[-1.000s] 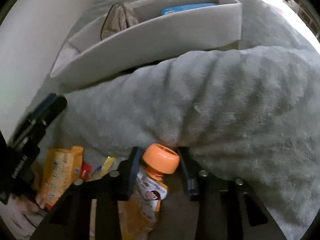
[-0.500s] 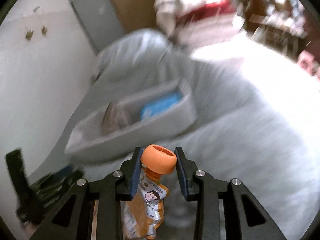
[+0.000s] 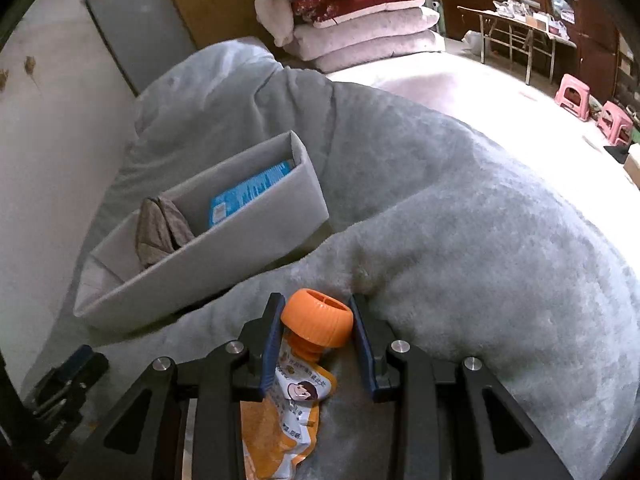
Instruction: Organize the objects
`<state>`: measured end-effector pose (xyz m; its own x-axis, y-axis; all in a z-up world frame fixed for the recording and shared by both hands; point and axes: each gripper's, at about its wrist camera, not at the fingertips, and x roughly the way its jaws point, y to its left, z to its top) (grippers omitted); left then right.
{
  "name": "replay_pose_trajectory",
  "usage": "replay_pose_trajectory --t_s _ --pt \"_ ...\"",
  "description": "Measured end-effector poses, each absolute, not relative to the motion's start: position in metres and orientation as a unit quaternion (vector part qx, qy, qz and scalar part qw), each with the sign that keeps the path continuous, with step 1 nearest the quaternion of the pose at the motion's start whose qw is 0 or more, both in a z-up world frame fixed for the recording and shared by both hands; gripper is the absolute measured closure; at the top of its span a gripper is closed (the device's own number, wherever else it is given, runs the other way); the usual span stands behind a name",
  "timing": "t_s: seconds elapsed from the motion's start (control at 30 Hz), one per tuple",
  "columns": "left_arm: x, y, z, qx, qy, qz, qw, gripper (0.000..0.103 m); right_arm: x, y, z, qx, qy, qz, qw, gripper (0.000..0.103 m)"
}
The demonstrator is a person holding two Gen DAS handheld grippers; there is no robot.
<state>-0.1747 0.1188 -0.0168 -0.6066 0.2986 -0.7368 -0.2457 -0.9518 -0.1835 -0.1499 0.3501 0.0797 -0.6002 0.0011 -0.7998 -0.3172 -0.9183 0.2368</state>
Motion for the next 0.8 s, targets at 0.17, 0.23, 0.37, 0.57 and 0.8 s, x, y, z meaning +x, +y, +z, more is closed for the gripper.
replay_pose_trajectory --t_s 0.17,0.23,0.37,0.57,0.8 --pt "-0.176 0.119 -0.017 -0.417 -0.031 0.895 0.152 0.048 -0.154 0.349 0.074 -0.442 0.174 0.875 0.094 0.072" --pt "-0.175 0.119 -0.017 -0.418 -0.031 0.895 0.152 0.048 -0.156 0.349 0.073 -0.444 0.172 0.874 0.095 0.072" --pt "-0.176 0.119 -0.017 -0.417 -0.031 0.895 0.152 0.048 -0.16 0.348 0.071 -0.448 0.165 0.873 0.096 0.071" --pt "-0.176 0.119 -0.017 -0.418 -0.031 0.895 0.152 0.048 -0.16 0.349 0.072 -0.449 0.164 0.873 0.096 0.071" --pt "-0.176 0.119 -0.017 -0.418 -0.031 0.895 0.152 0.048 -0.16 0.349 0.072 -0.449 0.163 0.873 0.096 0.071"
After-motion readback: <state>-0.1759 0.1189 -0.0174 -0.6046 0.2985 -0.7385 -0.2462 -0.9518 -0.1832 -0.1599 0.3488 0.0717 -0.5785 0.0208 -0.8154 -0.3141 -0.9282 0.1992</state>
